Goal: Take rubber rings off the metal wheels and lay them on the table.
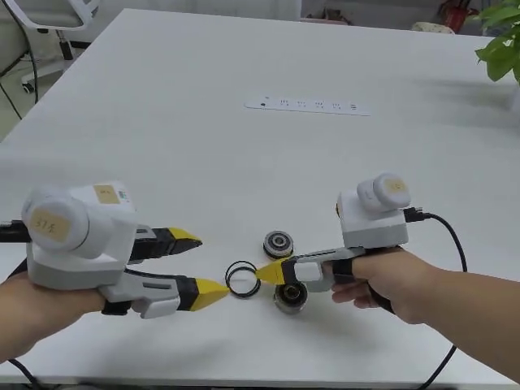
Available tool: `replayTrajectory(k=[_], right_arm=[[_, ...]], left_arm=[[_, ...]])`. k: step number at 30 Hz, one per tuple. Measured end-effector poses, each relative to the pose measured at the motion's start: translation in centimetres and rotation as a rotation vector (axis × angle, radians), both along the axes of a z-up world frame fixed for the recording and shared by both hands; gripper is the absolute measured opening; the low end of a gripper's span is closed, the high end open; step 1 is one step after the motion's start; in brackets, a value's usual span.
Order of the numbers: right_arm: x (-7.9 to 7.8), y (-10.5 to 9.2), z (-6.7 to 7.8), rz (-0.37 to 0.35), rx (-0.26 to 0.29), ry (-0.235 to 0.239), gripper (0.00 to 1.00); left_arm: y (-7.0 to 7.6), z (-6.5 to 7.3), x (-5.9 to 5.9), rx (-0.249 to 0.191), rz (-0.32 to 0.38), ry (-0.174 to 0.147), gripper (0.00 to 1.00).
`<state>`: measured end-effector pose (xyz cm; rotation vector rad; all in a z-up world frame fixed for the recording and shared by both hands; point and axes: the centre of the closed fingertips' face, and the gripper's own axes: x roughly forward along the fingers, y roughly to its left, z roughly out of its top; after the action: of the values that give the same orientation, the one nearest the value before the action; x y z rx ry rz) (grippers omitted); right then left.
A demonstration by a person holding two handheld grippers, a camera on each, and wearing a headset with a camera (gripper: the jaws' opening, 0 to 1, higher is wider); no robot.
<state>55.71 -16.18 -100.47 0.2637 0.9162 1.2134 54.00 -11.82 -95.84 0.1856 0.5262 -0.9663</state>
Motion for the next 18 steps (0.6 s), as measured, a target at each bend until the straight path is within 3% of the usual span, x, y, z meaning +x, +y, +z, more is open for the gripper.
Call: replayTrajectory(k=[18], right_arm=[[-0.06,-0.09,-0.3,0.034,-0.066,-0.053,0.0]], left_arm=[[-0.11,-0.22,-0.36,0.004,-0.002,0.013,0.48]])
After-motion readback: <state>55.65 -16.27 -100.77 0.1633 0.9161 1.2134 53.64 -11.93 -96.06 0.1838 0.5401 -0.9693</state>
